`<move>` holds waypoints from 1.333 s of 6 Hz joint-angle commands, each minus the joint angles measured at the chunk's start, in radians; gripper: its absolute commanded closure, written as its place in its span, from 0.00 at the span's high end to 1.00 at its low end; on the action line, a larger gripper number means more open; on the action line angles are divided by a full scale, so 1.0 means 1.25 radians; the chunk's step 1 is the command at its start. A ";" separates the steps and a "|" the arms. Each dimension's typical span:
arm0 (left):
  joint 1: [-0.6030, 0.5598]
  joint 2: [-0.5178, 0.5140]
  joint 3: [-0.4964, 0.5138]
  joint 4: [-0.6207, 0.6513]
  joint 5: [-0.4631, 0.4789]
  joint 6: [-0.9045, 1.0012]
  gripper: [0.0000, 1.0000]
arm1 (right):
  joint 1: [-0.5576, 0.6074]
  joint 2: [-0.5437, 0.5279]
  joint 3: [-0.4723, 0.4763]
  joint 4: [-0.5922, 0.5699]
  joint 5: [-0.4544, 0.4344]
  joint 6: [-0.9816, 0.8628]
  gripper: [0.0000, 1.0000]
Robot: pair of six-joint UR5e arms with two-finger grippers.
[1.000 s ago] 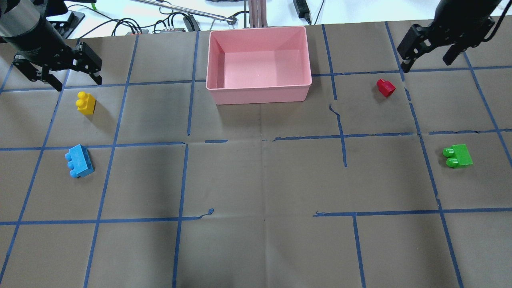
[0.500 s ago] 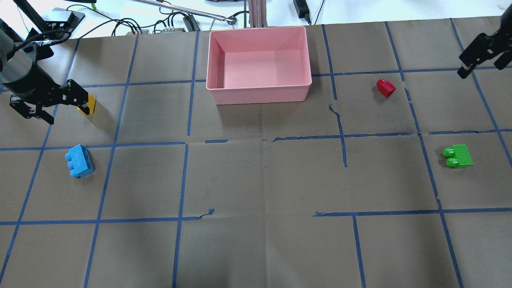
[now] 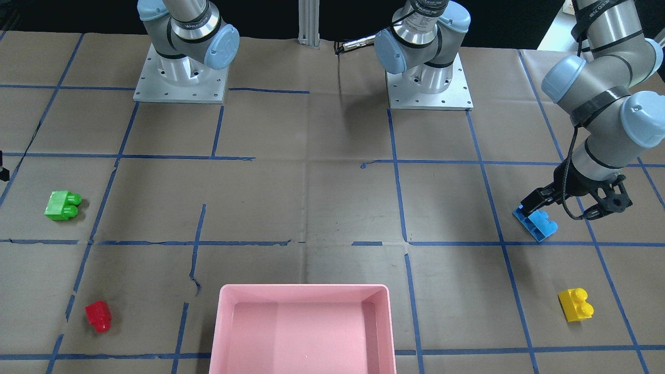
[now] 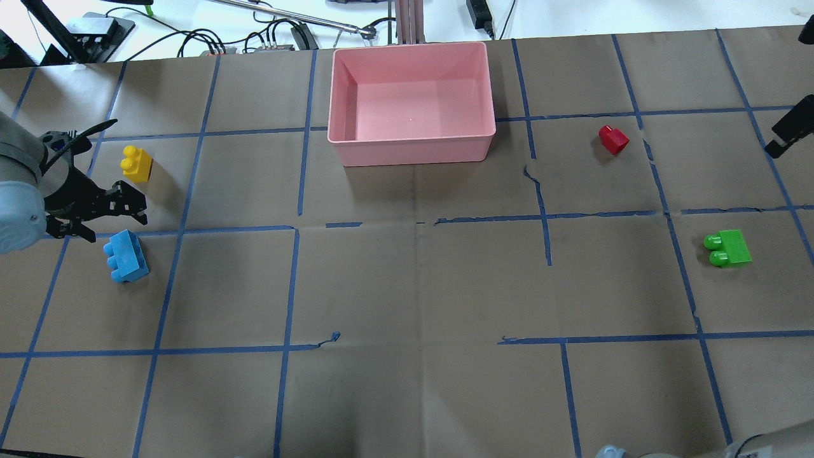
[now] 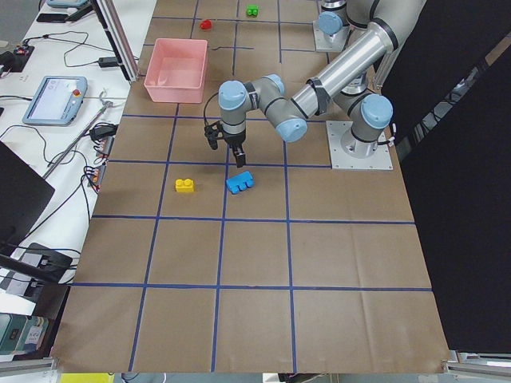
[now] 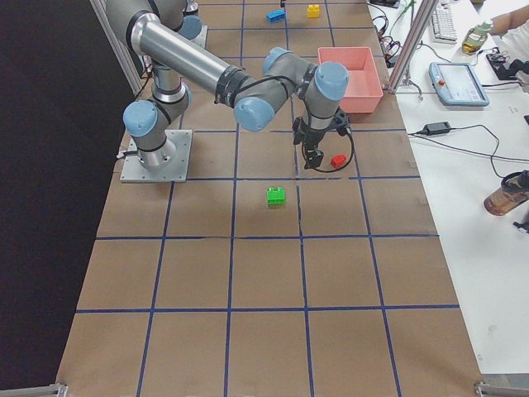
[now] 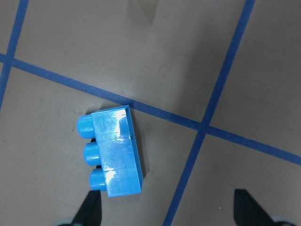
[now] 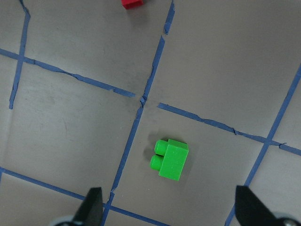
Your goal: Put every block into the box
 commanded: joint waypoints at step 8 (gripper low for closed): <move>0.040 -0.131 -0.025 0.144 0.029 0.047 0.80 | -0.036 0.109 0.266 -0.304 -0.063 0.215 1.00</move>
